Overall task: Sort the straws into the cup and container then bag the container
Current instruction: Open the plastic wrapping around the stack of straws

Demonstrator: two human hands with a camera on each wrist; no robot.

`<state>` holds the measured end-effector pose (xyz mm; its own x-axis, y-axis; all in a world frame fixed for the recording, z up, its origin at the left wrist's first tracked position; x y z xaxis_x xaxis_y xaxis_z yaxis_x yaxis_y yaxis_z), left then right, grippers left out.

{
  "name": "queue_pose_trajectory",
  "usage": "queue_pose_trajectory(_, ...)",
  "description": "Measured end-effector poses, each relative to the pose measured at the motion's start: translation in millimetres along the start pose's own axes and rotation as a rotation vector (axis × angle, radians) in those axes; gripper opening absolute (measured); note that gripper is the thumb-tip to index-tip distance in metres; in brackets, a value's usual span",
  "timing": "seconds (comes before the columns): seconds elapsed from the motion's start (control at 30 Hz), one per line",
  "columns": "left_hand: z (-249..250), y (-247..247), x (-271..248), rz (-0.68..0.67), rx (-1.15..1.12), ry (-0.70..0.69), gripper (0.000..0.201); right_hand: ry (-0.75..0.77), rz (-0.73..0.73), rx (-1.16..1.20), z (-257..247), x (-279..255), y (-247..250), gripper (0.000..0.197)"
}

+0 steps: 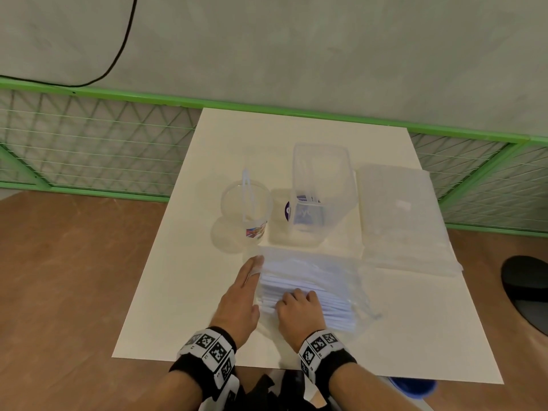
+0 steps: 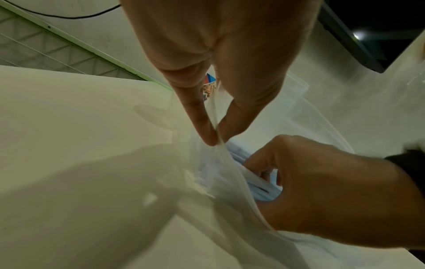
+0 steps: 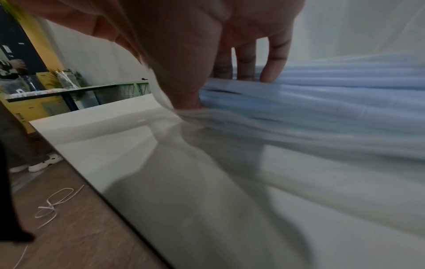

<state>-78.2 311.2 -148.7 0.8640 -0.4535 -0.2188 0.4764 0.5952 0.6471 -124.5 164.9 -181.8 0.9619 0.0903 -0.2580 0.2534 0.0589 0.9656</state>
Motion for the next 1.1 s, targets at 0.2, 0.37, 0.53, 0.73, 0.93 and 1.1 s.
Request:
queue_pose_trajectory(0.2,-0.9,-1.1,0.0,0.01,-0.01,-0.007,0.101,-0.009,0.002,-0.026,0.5,-3.4,-4.9,0.022)
queue_pose_trajectory(0.37,1.6,-2.3,-0.5,0.013,-0.016,0.011,0.103,-0.032,-0.077,-0.019,0.0,-1.9,-3.9,0.018)
queue_pose_trajectory(0.53,2.5,-2.6,-2.2,0.005,-0.019,0.011,0.103,0.01,-0.129,0.021,-0.5,-3.3,0.8,0.013)
queue_pose_trajectory(0.73,-1.3,2.1,-0.1,0.027,-0.045,0.018,0.101,0.026,0.017,0.378,21.0,-13.6,20.9,0.035)
queue_pose_trajectory(0.93,-2.7,2.9,2.9,0.025,-0.032,0.027,0.101,-0.113,0.242,1.064,41.9,-26.9,73.2,0.039)
queue_pose_trajectory(1.1,-2.7,3.8,5.1,0.025,-0.036,0.027,0.1,-0.232,0.263,1.346,47.9,-36.4,84.3,0.024)
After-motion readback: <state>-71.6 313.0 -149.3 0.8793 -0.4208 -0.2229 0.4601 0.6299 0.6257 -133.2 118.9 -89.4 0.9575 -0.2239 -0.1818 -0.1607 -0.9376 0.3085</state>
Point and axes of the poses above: each hand's wrist, its own x-axis towards the middle knuckle, its own y-axis out of the back of the hand, z = x × y, the point moved 1 cm from there along x, towards the middle knuckle, and after that the axes turned 3 degrees about y, right-handed, at the moved point
